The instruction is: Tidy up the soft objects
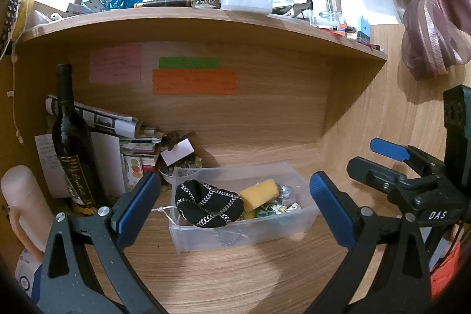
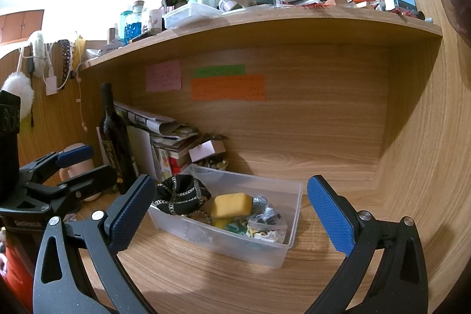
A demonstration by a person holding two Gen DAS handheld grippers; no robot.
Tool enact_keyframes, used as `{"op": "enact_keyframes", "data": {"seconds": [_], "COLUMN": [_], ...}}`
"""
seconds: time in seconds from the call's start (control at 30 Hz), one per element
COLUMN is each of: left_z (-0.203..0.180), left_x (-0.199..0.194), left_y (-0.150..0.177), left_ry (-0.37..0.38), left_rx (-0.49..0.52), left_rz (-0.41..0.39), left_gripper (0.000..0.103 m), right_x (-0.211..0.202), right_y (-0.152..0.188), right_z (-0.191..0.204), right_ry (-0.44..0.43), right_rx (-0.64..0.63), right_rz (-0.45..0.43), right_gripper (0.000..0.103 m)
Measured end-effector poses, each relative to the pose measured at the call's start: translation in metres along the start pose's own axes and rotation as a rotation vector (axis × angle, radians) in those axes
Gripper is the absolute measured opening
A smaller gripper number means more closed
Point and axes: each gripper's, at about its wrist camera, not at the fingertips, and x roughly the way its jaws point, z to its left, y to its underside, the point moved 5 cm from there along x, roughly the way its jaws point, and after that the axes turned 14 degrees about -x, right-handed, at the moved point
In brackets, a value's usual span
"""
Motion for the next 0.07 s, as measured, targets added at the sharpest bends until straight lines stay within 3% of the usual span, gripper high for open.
{"op": "enact_keyframes", "data": {"seconds": [0.07], "left_z": [0.0011], "left_x": [0.0009], "left_y": [0.0001], "left_ry": [0.001], "left_rx": [-0.005], "left_rz": [0.004], "left_gripper": [0.103], "right_x": [0.0027], "right_y": [0.0012], "right_z": [-0.0011], "right_ry": [0.000], "right_rx": [0.002], "right_rz": [0.005], "right_gripper": [0.103]}}
